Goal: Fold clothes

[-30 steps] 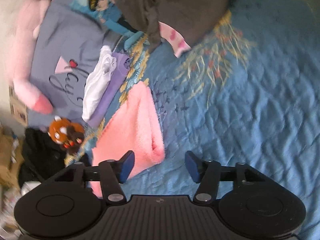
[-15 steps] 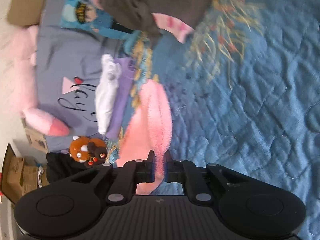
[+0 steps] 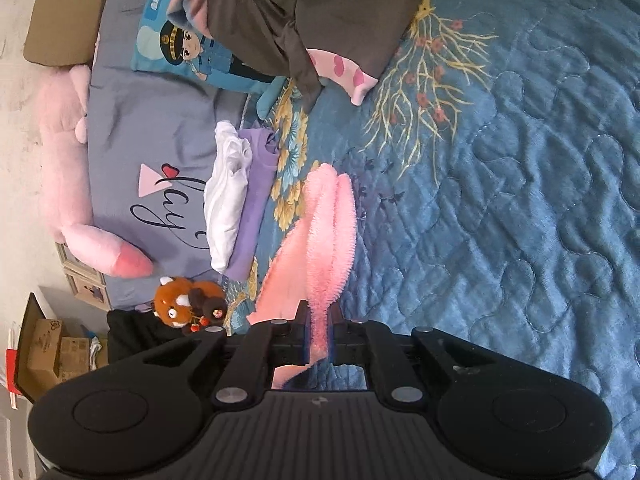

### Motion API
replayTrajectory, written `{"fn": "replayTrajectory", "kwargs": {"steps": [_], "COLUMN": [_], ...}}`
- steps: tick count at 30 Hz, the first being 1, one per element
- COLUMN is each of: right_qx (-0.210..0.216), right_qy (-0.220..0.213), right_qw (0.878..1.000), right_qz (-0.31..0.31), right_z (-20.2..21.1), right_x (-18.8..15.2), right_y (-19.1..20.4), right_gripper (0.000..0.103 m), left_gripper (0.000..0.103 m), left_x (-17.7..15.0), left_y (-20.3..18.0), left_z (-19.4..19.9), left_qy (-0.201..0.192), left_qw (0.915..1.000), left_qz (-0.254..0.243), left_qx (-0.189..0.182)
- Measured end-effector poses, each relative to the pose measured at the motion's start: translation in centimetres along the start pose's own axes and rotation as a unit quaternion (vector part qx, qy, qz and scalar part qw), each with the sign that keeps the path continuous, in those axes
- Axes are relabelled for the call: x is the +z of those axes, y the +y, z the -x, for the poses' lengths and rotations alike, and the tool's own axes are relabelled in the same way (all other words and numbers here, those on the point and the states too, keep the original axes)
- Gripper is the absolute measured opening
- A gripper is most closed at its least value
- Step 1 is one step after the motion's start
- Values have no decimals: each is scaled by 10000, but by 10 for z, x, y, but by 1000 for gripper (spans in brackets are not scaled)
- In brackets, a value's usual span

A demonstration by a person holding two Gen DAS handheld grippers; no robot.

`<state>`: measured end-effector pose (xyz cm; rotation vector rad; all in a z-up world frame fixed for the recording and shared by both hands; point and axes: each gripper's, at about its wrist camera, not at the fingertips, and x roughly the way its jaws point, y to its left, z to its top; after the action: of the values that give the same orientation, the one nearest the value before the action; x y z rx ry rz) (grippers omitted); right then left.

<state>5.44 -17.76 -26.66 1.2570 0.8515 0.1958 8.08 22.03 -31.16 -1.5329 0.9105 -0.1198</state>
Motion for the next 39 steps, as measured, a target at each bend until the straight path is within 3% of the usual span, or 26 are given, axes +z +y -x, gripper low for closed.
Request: {"fn": "replayTrajectory", "kwargs": {"steps": [1, 7, 12, 17, 23, 27, 34, 36, 39], "right_qx": [-13, -226, -286, -376, -400, -607, -1039, -1105, -1090], "right_qy": [-16, -108, -124, -76, -50, 93, 472, 541, 548], "right_qw": [10000, 9997, 9995, 9992, 9985, 9954, 9873, 9877, 9893], "right_qz": [5, 66, 61, 76, 373, 734, 1106, 969, 798], "right_z": [0, -1, 1, 0, 8, 19, 45, 46, 48], "right_x": [0, -2, -1, -5, -9, -11, -28, -32, -37], "right_y": [0, -2, -8, -13, -6, 1, -17, -29, -40], "right_gripper": [8, 7, 7, 7, 7, 6, 6, 6, 6], "left_gripper": [15, 15, 15, 15, 12, 12, 12, 14, 18], "left_x": [3, 29, 62, 80, 64, 41, 1, -6, -8], "left_y": [3, 7, 9, 8, -11, -20, -11, -2, 14], "left_z": [2, 20, 50, 66, 70, 90, 116, 115, 124], "left_qy": [-31, -416, -968, -1021, -1271, -1257, -715, -567, -550], "left_qw": [10000, 9984, 9939, 9919, 9843, 9734, 9507, 9425, 9419], "left_qz": [30, -134, -172, -290, -732, -1184, -1819, -1911, -1881], "left_qx": [27, 351, 498, 693, 983, 1507, 2409, 2683, 2730]}}
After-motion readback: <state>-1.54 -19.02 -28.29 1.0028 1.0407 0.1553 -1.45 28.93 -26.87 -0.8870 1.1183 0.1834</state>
